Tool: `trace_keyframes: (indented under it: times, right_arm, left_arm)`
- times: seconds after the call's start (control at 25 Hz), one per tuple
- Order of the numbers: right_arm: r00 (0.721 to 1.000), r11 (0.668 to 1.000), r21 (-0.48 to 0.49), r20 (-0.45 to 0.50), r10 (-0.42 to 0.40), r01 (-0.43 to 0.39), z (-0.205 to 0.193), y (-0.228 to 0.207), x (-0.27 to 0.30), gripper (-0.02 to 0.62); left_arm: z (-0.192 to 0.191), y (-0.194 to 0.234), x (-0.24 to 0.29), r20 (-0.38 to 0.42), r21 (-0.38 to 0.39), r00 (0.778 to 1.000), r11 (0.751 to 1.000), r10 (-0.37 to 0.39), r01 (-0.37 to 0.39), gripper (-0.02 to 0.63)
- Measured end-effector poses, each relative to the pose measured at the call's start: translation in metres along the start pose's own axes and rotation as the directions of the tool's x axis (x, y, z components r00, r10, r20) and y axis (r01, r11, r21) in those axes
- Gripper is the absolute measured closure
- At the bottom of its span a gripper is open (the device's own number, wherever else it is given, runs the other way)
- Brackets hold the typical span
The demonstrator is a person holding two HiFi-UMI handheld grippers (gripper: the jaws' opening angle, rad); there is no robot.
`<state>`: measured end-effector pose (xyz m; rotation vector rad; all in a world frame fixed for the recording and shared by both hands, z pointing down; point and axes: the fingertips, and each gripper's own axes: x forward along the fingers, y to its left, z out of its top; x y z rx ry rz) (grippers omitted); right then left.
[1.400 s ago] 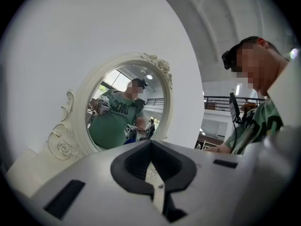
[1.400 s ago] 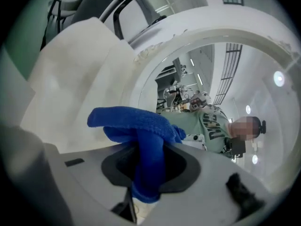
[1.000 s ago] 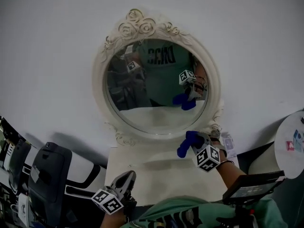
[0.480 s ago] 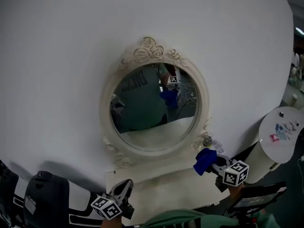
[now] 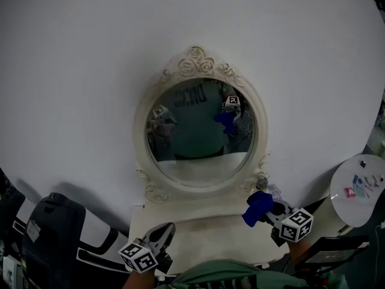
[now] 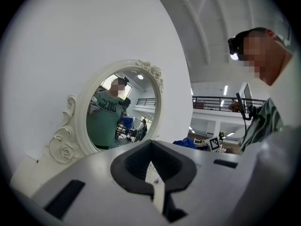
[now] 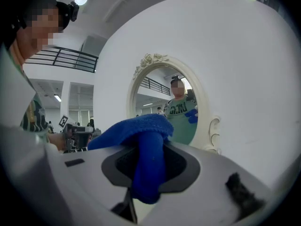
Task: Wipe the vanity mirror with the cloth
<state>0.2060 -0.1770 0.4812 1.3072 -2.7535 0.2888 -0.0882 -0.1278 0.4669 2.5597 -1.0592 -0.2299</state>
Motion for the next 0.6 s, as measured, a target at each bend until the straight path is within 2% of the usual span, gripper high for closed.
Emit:
trace_keyframes:
  times: [0.36, 0.6]
  right_arm:
    - [0.992, 0.992, -0.026, 0.008, 0.123, -0.122, -0.002, 0.031, 0.021, 0.495]
    - [0.986, 0.986, -0.048, 0.019, 0.163, -0.162, 0.012, 0.041, 0.032, 0.495]
  left_arm:
    - [-0.002, -0.002, -0.029, 0.025, 0.011, 0.997, 0.997, 0.074, -0.074, 0.609]
    - [0.003, 0.000, -0.028, 0.029, 0.019, 0.997, 0.998, 0.066, -0.066, 0.609]
